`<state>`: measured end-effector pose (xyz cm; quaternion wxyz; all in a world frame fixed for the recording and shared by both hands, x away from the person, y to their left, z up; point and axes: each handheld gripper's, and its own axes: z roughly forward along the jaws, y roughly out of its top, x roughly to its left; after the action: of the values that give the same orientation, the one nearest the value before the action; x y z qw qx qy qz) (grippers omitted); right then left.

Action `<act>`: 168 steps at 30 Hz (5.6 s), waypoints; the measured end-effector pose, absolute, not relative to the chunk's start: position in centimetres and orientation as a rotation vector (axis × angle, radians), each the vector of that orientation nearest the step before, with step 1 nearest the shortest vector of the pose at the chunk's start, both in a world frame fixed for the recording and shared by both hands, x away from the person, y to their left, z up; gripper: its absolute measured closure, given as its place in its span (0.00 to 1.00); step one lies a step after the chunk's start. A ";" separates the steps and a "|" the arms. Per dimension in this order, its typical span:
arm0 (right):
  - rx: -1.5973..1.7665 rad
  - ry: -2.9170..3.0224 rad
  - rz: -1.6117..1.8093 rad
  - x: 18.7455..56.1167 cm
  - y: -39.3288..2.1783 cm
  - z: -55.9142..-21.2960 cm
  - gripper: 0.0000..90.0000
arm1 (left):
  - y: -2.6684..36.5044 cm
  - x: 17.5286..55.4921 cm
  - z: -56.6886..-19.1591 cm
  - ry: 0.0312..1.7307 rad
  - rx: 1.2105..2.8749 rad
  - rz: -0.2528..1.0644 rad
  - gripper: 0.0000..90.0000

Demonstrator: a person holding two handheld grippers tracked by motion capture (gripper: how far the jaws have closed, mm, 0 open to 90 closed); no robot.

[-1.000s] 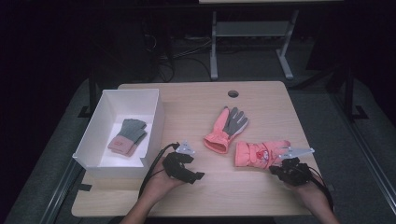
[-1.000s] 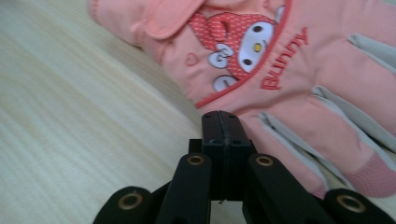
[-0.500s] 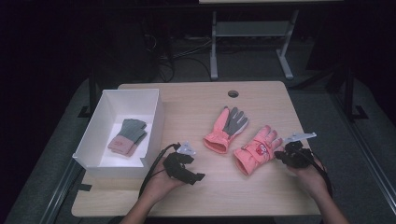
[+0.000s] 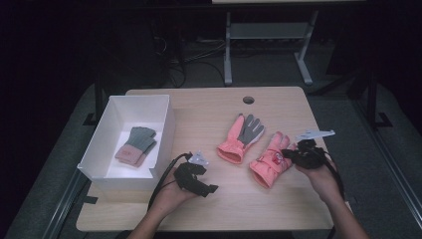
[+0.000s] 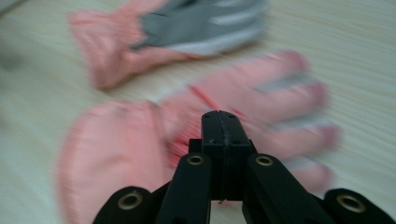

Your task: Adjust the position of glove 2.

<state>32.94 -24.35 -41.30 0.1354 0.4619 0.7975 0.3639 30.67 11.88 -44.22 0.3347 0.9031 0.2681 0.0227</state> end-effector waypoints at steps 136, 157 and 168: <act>1.187 2.392 1.100 28.1 -23.2 -41.9 0.15 | 8.2 28.8 -43.7 0.583 2.403 -0.064 0.98; 1.347 2.323 1.052 29.5 -25.9 -40.6 0.25 | 10.1 29.7 -43.5 0.650 2.333 0.002 0.54; 1.511 2.290 0.904 32.7 -28.0 -42.7 0.41 | 12.4 29.2 -44.4 0.683 2.357 0.029 0.27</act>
<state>32.71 -28.00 -42.66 0.1261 0.5189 0.7864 0.3106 29.17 12.43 -44.41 0.3370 0.9043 0.2618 0.0112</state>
